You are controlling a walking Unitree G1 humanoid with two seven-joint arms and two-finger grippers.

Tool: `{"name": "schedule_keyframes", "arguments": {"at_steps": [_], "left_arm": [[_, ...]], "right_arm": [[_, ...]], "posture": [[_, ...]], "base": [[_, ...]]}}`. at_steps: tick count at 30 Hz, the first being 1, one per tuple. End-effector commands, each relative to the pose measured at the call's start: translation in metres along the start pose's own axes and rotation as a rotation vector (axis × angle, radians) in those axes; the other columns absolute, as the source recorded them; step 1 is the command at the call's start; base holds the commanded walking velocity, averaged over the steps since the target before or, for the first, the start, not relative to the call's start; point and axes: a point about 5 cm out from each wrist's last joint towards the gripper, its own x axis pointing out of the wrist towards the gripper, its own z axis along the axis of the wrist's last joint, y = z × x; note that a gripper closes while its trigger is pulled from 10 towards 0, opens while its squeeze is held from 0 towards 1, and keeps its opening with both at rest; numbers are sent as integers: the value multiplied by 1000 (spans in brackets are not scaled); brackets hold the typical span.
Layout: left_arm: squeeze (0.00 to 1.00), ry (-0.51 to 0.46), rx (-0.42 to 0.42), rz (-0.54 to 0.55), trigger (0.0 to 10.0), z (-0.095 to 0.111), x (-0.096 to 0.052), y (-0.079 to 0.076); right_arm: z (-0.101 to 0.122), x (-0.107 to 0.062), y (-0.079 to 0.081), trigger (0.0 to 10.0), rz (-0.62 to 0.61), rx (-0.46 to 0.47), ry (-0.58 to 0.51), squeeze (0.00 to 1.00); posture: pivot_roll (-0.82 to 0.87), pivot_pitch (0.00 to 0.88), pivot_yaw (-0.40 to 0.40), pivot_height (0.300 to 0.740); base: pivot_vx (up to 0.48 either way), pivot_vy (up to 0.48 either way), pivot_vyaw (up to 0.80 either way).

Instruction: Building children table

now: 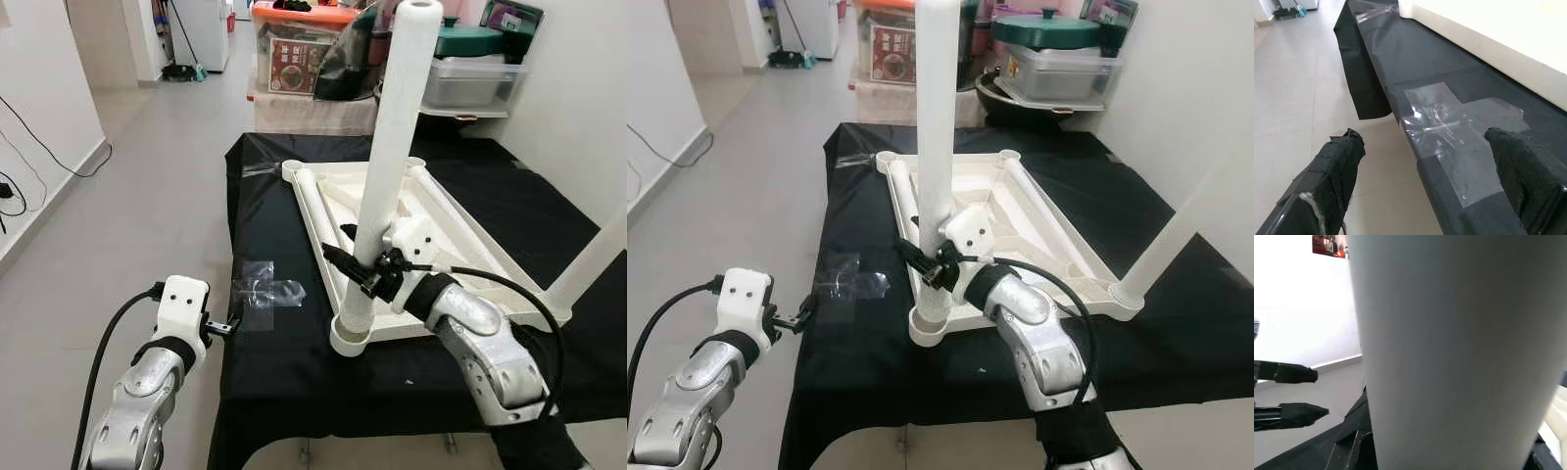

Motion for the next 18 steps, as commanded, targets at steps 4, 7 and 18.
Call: {"name": "schedule_keyframes", "arguments": {"at_steps": [4,7,18], "left_arm": [[0,9,11,-6,10000,-3,1,-1],[0,12,11,-5,10000,-4,1,0],[0,14,7,6,10000,-5,3,2]], "right_arm": [[-10,-3,8,10000,27,36,47,0],[-12,-4,11,10000,33,46,57,0],[-18,-5,21,10000,13,91,73,0]], "posture": [[49,0,-71,740],[49,0,-72,740],[48,0,-73,740]], "base": [[0,0,0],[0,0,0],[0,0,0]]}}
